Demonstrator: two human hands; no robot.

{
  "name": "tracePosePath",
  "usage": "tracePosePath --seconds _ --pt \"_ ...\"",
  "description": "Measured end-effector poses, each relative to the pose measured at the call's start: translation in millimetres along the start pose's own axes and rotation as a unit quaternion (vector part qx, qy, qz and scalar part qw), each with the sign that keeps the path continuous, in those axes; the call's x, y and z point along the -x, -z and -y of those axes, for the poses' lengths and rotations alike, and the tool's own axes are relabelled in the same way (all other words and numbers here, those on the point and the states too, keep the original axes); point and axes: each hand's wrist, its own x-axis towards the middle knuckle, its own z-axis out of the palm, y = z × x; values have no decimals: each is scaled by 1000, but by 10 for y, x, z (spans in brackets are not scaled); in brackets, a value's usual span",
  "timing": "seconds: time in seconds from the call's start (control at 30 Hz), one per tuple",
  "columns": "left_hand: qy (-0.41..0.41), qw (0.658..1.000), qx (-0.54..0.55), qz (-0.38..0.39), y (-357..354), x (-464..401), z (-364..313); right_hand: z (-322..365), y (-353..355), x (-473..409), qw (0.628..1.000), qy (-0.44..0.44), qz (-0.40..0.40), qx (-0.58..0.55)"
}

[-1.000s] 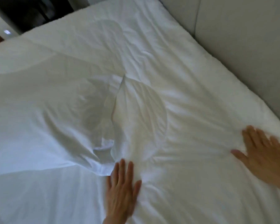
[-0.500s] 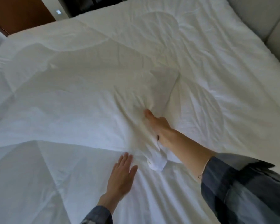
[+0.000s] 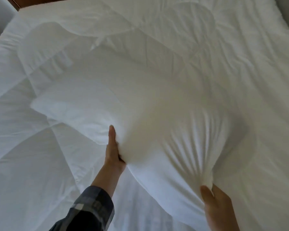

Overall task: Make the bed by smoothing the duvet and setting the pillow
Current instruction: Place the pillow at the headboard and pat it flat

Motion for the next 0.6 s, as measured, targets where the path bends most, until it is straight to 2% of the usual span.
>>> tracePosePath --seconds 0.07,0.13,0.2,0.23,0.27,0.33,0.37,0.43,0.5,0.6 --pt "1 999 -40 -1 61 16 -17 -184 -29 149 995 -51 53 73" --pt "-5 998 -61 -29 85 -8 -72 -52 24 82 951 -98 195 220" --pt "-5 997 -64 -50 99 -78 -129 335 109 -144 905 -80 304 287" --pt "7 996 -61 -60 94 -99 -122 624 163 -264 902 -48 315 292" --pt "16 996 -59 -67 101 -122 -115 926 176 -419 913 -2 287 290" --pt "25 996 -50 -72 130 -153 -76 1469 57 -821 936 119 150 294" --pt "24 996 -41 -75 143 -171 -60 1680 -79 -1020 937 172 79 293" --pt "23 995 -29 -87 144 -175 -92 1979 -381 -1366 928 243 10 283" --pt "16 994 -5 -108 156 -239 -173 2124 -630 -1705 916 222 23 334" --pt "9 989 25 -142 212 -392 -306 2197 -765 -2069 937 83 79 331"
